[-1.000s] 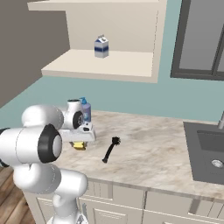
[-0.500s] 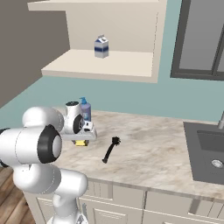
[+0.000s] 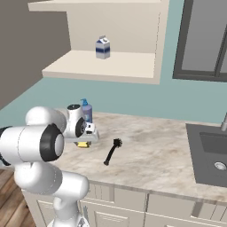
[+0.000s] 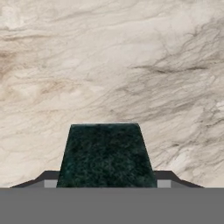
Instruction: Pick the sponge and dish brush from the cabinet and place them on the counter.
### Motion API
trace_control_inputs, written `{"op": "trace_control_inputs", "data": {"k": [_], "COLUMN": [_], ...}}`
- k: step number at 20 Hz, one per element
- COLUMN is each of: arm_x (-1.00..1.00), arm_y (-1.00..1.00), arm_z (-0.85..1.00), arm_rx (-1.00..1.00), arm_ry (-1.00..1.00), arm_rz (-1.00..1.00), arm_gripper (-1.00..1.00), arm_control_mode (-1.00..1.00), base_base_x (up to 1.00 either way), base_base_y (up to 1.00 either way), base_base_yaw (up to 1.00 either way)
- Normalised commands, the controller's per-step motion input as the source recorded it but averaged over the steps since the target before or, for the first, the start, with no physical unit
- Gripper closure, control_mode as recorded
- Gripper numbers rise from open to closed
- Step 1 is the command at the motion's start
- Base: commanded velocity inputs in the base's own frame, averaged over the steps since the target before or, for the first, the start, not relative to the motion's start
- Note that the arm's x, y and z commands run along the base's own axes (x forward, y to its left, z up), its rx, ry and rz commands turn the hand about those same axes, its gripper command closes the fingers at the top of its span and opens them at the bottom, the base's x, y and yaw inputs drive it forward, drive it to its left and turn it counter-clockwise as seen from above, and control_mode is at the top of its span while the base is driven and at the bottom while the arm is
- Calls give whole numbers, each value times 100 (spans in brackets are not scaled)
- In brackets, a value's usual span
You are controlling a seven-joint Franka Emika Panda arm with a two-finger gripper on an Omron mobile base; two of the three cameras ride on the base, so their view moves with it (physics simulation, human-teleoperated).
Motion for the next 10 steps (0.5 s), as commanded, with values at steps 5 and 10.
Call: {"op": "trace_control_inputs", "data": {"k": [5, 10], "arm_x": [0, -3], "arm_y": [0, 0], "arm_z": [-49, -3], "arm_rx": [0, 0], "arm_ry": [0, 0], "arm_rz": [0, 0], "arm_gripper": [100, 100], "arm_control_mode": [-100, -100], "base_base_x": [0, 0], "base_base_y": [0, 0], "base_base_yaw": [0, 0]}}
